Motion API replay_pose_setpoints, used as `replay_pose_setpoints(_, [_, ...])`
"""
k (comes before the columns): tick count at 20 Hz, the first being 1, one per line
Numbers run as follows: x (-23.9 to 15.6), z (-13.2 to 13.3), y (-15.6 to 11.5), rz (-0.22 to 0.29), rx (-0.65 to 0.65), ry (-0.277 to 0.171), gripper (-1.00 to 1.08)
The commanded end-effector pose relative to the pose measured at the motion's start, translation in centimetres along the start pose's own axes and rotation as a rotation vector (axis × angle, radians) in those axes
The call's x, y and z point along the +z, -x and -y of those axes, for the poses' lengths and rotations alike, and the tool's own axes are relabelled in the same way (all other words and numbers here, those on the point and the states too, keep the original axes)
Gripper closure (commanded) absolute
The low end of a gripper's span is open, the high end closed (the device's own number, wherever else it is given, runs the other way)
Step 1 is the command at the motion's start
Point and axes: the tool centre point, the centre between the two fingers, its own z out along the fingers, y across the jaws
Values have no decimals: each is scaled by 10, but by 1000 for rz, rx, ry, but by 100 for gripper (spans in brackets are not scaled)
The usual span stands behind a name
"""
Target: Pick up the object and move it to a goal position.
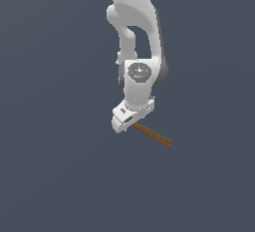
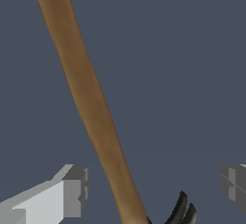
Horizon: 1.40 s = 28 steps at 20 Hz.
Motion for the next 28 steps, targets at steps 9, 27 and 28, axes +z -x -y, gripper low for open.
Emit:
replay_pose_setpoints(9, [25,18,-8,-9,-185,-15,-92])
replay_pose_setpoints(27, [68,22,-8,-11,-205,-17,-92])
replay_pose_setpoints(28, [71,22,-9,-11,-205,-17,-92])
